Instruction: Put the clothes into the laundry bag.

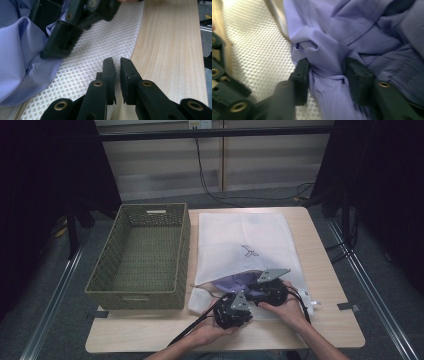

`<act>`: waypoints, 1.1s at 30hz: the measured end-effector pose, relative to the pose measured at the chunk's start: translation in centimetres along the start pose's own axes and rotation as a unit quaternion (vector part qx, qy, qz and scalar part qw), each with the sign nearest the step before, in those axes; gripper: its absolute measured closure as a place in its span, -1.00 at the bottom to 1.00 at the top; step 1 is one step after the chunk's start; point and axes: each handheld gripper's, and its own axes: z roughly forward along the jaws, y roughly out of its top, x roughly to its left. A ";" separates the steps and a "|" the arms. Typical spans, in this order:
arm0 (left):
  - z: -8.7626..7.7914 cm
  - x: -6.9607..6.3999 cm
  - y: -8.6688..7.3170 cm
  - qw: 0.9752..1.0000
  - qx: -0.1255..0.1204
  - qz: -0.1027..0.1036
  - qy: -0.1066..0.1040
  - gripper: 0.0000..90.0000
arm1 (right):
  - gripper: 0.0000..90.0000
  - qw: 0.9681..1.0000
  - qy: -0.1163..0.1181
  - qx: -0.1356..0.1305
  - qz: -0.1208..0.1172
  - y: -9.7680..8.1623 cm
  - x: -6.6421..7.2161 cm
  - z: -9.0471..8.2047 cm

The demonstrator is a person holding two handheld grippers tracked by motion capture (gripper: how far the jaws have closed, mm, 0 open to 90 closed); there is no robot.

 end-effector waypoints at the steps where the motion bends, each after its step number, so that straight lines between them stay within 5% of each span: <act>1: 0.0 0.0 0.0 1.000 -0.001 0.004 -0.002 0.85 | 0.47 1.000 -0.003 0.000 0.013 0.1 -0.3 0.0; 5: -0.2 0.2 0.1 1.000 0.015 0.025 -0.001 0.85 | 0.64 1.000 -0.005 -0.003 0.021 0.1 -0.4 0.1; 10: -0.1 0.0 0.1 1.000 0.007 0.005 -0.004 0.86 | 0.81 1.000 -0.005 0.001 0.024 0.4 -0.4 0.2; 33: 0.0 -0.2 0.2 1.000 0.012 0.006 -0.006 0.95 | 0.86 0.999 -0.007 -0.005 0.040 1.1 -1.5 0.8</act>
